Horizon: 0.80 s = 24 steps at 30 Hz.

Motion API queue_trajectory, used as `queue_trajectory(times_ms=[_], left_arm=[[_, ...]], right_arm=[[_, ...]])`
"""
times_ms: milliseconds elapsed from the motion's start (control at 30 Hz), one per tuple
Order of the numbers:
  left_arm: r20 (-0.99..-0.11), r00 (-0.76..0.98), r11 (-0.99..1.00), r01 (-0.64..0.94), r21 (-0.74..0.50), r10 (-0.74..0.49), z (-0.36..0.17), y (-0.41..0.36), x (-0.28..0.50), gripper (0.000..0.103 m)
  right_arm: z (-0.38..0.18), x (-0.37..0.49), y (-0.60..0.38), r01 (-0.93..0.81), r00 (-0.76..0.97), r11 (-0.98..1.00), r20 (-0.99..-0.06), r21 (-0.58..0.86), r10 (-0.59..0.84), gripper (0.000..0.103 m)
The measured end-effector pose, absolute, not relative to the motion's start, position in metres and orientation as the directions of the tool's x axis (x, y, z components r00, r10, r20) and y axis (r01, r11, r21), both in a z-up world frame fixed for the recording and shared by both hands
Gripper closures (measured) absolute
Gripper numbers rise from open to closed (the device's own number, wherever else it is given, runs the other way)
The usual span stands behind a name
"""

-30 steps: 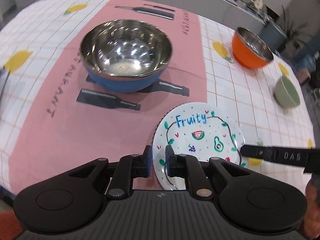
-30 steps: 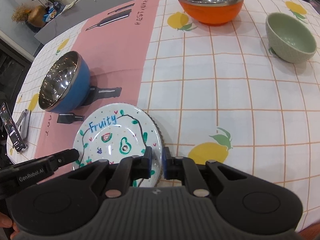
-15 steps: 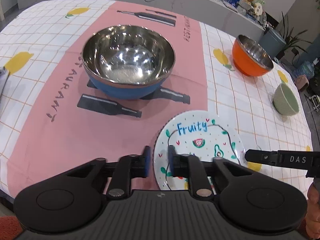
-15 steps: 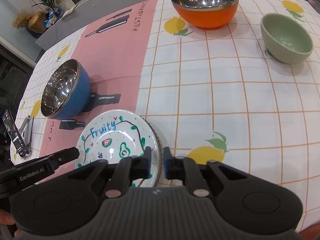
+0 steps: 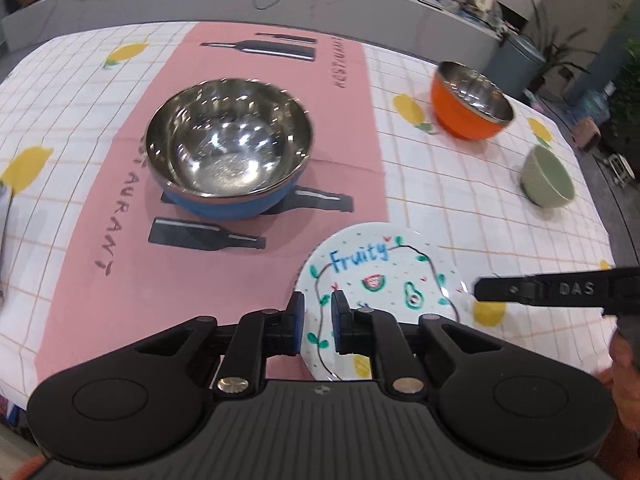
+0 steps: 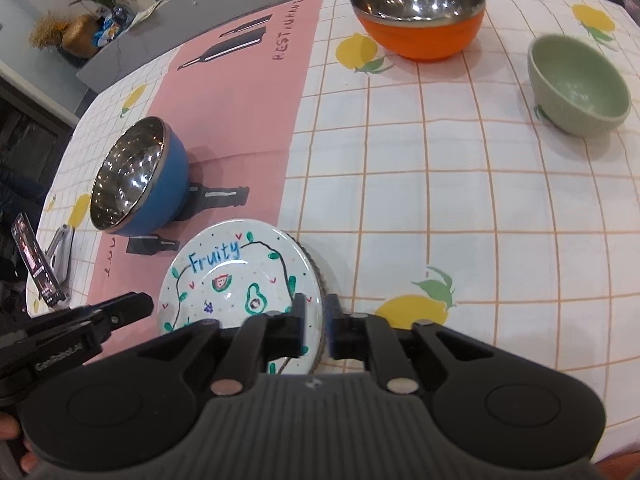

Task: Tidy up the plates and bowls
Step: 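Carry the Fruity plate with both grippers and lower it beside the blue bowl, then open both grippers and close them on the blue steel bowl's rim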

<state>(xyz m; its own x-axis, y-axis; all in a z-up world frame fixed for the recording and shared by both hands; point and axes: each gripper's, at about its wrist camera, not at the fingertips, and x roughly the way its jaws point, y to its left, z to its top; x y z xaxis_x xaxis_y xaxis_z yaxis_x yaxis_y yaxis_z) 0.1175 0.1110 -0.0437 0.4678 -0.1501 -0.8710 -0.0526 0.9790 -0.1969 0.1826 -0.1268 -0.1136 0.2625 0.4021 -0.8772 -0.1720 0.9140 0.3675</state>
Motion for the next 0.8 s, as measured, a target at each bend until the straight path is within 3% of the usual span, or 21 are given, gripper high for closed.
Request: queue_trajectory(times_ms=[33, 300, 367, 467, 667, 800], left_arm=[[-0.871, 0.466, 0.98, -0.041, -0.193, -0.152, -0.04, 0.111, 0.117, 0.085], [-0.917, 0.363, 0.984, 0.0, -0.177, -0.165, -0.017, 0.126, 0.134, 0.085], [-0.928, 0.338, 0.987, 0.013, -0.161, -0.156, -0.008, 0.134, 0.142, 0.08], [-0.942, 0.316, 0.993, 0.006, -0.118, -0.114, 0.005, 0.15, 0.154, 0.078], [-0.947, 0.311, 0.992, -0.058, -0.11, -0.087, 0.023, 0.195, 0.187, 0.078], [-0.944, 0.327, 0.994, -0.081, -0.075, -0.044, 0.024, 0.215, 0.207, 0.071]], right_arm=[[-0.111, 0.183, -0.125, -0.191, 0.263, 0.914, -0.878, 0.359, 0.4, 0.076], [-0.08, 0.183, -0.094, -0.381, 0.334, 0.906, -0.886, 0.184, 0.32, 0.057], [-0.072, 0.186, -0.087, -0.402, 0.343, 0.9, -0.884, 0.167, 0.318, 0.051], [-0.057, 0.191, -0.073, -0.414, 0.392, 0.905, -0.877, 0.101, 0.278, 0.034], [-0.033, 0.213, -0.044, -0.426, 0.416, 0.901, -0.867, 0.082, 0.275, 0.035], [-0.027, 0.231, -0.024, -0.388, 0.408, 0.912, -0.862, 0.134, 0.3, 0.035]])
